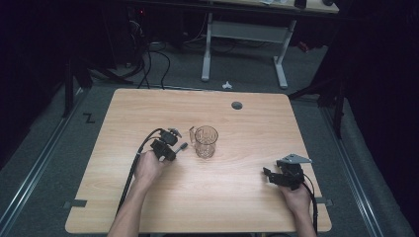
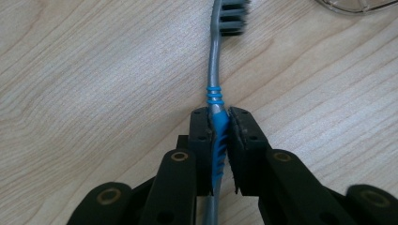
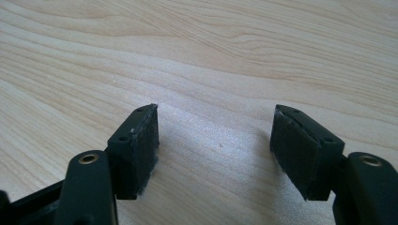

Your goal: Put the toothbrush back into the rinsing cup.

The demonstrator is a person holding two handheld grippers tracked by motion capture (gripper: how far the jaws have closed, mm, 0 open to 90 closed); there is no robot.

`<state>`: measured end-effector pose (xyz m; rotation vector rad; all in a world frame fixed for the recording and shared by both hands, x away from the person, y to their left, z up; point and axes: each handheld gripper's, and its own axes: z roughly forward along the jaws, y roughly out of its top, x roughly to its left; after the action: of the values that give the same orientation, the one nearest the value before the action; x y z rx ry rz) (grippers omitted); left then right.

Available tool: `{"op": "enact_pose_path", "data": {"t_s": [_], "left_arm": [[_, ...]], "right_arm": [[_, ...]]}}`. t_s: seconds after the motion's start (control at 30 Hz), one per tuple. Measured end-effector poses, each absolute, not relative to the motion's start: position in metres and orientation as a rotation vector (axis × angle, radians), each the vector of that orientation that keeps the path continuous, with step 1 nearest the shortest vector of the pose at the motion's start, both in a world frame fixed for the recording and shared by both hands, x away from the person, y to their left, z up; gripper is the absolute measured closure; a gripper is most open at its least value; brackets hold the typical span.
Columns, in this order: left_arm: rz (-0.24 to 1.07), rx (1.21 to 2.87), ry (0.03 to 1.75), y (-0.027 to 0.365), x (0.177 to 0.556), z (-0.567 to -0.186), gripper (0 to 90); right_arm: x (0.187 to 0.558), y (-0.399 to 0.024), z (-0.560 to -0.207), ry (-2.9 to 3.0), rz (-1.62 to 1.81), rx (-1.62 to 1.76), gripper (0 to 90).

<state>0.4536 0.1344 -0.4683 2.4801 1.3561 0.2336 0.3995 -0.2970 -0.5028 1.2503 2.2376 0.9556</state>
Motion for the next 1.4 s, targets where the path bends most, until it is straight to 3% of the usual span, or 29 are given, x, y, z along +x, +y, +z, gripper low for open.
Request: {"op": "enact_pose_path", "data": {"t_s": [1.4], "left_arm": [[0.325,2.214,1.316,0.153,0.43,-0.43,80.0]], "right_arm": [[0.399,-0.297,-0.503,2.236,0.954,1.254,33.4]]}}
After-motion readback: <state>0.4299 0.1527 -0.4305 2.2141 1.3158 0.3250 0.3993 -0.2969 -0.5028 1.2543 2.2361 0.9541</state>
